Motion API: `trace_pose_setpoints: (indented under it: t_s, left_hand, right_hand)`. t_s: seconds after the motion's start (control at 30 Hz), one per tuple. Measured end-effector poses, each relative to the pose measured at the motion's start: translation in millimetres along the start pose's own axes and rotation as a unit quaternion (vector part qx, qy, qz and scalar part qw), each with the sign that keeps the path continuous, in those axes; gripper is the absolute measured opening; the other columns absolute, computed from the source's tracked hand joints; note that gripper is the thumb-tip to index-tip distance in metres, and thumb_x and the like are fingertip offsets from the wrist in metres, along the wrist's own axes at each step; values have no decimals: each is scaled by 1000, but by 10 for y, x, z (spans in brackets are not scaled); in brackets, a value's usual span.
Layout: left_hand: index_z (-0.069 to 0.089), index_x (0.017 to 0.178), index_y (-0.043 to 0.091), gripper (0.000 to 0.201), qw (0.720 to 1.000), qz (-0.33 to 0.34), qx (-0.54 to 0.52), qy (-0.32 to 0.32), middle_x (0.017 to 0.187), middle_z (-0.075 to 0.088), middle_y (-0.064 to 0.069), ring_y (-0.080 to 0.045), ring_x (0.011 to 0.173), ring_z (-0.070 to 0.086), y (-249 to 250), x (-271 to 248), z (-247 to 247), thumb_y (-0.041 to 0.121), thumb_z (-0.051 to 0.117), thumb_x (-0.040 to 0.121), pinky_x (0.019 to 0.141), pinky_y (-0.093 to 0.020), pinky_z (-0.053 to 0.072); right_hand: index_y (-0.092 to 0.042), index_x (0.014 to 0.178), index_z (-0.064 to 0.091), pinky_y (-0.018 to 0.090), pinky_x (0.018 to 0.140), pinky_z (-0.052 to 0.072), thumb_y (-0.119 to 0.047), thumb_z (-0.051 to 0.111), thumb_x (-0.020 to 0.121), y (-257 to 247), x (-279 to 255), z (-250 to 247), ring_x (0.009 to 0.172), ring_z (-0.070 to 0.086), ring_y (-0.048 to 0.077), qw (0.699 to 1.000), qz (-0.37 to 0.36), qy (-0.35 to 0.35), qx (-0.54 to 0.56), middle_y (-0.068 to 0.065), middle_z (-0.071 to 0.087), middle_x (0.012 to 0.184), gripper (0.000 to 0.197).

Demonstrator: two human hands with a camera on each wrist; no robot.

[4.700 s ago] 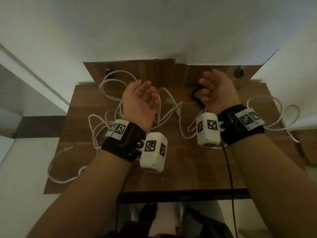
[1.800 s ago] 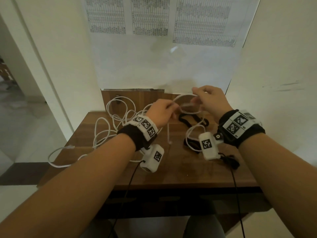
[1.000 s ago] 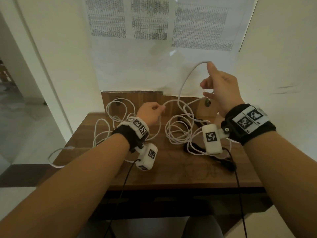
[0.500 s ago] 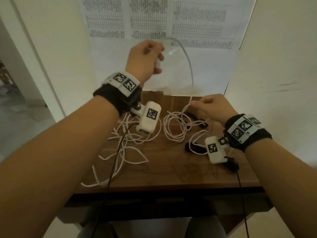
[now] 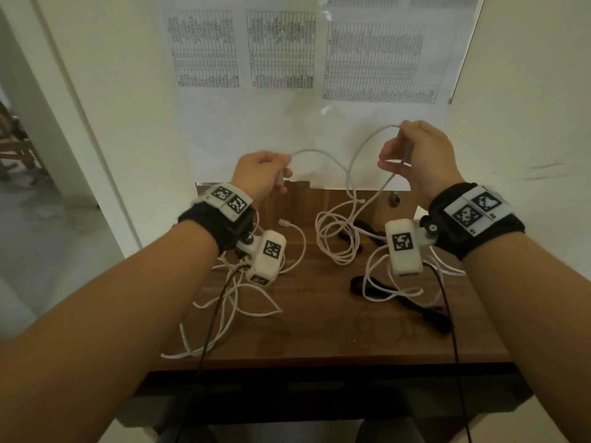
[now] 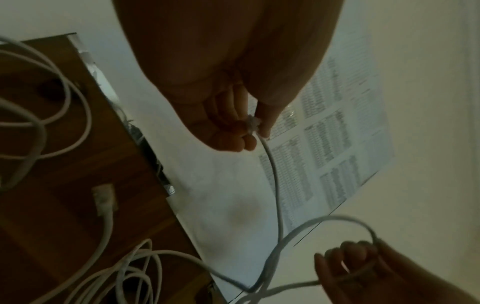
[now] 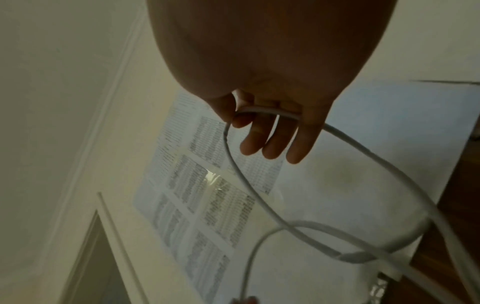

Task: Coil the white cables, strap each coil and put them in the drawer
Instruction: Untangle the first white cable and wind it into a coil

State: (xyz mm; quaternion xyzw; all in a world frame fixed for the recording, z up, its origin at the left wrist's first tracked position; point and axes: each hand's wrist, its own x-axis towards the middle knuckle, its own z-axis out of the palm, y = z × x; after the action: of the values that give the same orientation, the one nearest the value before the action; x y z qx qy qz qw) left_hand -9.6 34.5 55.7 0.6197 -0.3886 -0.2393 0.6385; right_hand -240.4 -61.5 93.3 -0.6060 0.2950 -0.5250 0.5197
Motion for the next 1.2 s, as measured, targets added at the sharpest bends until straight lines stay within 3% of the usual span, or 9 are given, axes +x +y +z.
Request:
trace_pose_setpoints:
  t_s: [0.13, 0.23, 0.33, 0.43, 0.57, 0.7, 0.83, 1.0, 1.2]
  left_hand:
    - [67, 114, 14, 20, 997, 1, 48, -63, 84, 74, -5, -7, 58, 61, -58, -86, 185, 16, 68, 94, 61, -27, 54]
    - [62, 127, 22, 38, 980, -10, 138, -141, 114, 72, -7, -17, 96, 68, -110, -169, 309, 14, 71, 90, 74, -30, 54]
    - [8, 160, 26, 103, 965, -73, 113, -225, 138, 62, -7, -23, 125, 59, -269, -279, 396, 26, 79, 84, 99, -45, 51]
    - [-24, 154, 35, 138, 959, -98, 87, -253, 156, 43, -8, -23, 135, 51, -447, -384, 435, 37, 87, 72, 108, -48, 46]
    - [-9, 159, 31, 123, 972, -97, 66, -205, 165, 22, -10, -28, 145, 37, -710, -452, 431, 56, 77, 75, 115, -48, 37]
    - [44, 148, 16, 68, 978, -63, 174, -90, 144, 54, -6, -21, 124, 56, -932, -453, 350, 49, 65, 92, 100, -33, 47]
    - [46, 144, 13, 72, 951, -109, 251, -145, 138, 56, -5, -25, 124, 56, -975, -461, 342, 48, 72, 87, 99, -36, 48]
    - [68, 111, 7, 22, 947, -113, 261, -153, 104, 70, -12, -27, 92, 67, -964, -442, 393, 17, 54, 97, 79, -34, 55]
    - [63, 111, -3, 50, 982, -175, 65, -38, 113, 67, -21, -39, 110, 64, -852, -372, 299, 26, 79, 74, 96, -52, 54]
  right_hand:
    - [-14, 90, 50, 47, 91, 59, -27, 38, 106, -142, 39, 87, 80, 66, 23, 1000, 4, 0, -28, 5, 66, 74, 24]
    - [-14, 91, 49, 47, 91, 58, -26, 37, 107, -267, 49, 125, 82, 67, 24, 1000, 3, -8, 3, 5, 68, 74, 24]
    - [-14, 90, 46, 46, 89, 60, -27, 34, 108, -385, 48, 142, 83, 69, 26, 998, 1, -8, 69, 7, 69, 74, 25]
    - [-12, 93, 44, 46, 86, 61, -28, 32, 109, -456, 79, 133, 83, 70, 28, 995, -8, 10, 97, 9, 69, 75, 25]
    - [-10, 97, 45, 49, 85, 61, -29, 33, 108, -532, 175, 61, 82, 72, 31, 985, 1, 45, 167, 12, 70, 75, 26]
    - [-9, 92, 45, 51, 81, 61, -27, 37, 108, -714, 224, -21, 90, 74, 40, 953, -4, 48, 299, 19, 69, 77, 26]
    - [-8, 86, 42, 54, 83, 60, -25, 37, 108, -888, 258, 33, 90, 73, 43, 941, -38, 21, 337, 22, 68, 76, 28]
    - [-9, 87, 40, 56, 81, 60, -24, 39, 108, -910, 325, 61, 90, 73, 44, 945, -37, 47, 321, 29, 72, 91, 26]
    - [-13, 89, 52, 46, 88, 60, -27, 44, 104, -512, 415, -84, 100, 73, 30, 986, 41, 107, 122, 8, 72, 83, 22]
